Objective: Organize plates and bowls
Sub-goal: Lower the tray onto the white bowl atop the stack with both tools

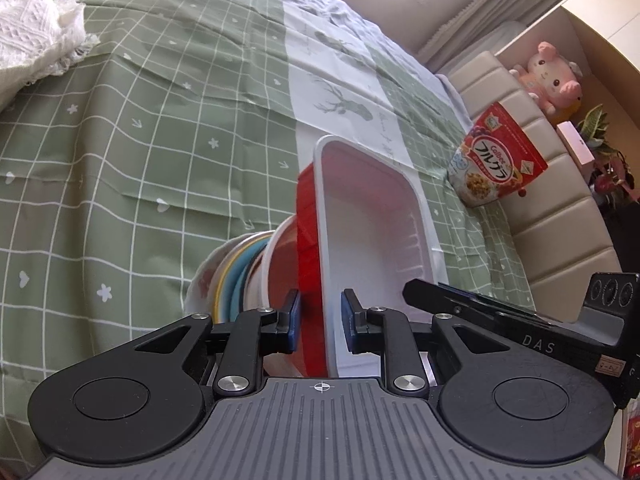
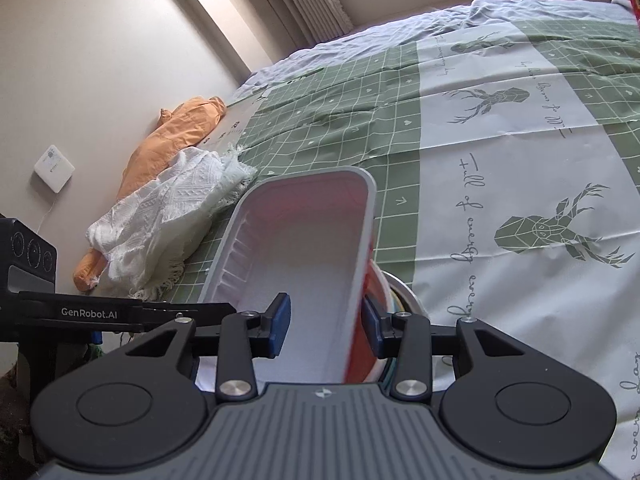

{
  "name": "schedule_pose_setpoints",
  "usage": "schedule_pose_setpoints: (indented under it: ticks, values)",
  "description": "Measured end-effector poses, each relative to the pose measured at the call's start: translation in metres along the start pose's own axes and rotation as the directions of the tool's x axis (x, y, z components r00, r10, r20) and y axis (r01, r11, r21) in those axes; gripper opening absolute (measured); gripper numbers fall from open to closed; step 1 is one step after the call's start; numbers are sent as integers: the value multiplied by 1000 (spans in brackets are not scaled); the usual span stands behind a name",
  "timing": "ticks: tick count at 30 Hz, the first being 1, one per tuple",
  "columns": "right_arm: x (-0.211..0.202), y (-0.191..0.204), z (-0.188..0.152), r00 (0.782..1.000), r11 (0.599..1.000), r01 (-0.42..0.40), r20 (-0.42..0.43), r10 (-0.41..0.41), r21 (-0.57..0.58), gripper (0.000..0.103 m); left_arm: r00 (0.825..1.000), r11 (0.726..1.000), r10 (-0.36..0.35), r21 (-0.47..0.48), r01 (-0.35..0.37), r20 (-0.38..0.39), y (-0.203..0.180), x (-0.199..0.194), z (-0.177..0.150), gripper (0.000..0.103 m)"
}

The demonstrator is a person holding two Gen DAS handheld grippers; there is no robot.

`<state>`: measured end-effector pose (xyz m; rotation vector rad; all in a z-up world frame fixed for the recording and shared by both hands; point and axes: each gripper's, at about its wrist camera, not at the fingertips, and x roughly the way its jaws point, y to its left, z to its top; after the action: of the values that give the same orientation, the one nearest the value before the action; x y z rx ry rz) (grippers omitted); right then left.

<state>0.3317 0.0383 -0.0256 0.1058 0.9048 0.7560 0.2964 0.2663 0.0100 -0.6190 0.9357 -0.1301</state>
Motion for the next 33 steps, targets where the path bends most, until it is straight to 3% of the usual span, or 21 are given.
schedule_pose_setpoints:
  ticks: [6,14,21,33]
  values:
    - [-15,15,-4,1000,999,-6,9,6,-46,41,999,999,27,34,-28,26,-14,-18,-9,24]
    - [-12,16,-14,1000,998,11,-17,-12,-58,41,999,999,32,16,-31,-21,-7,-14,-20,22]
    - [-18,12,2,999,999,32,33,-31,-24,41,998,1000,20,-10,-19,61,-8,-26,1,22]
    - [-6,11,2,1000,1000,24,8,-24,-18,40,999,999,11,-39,-10,31,2,-1,16,22]
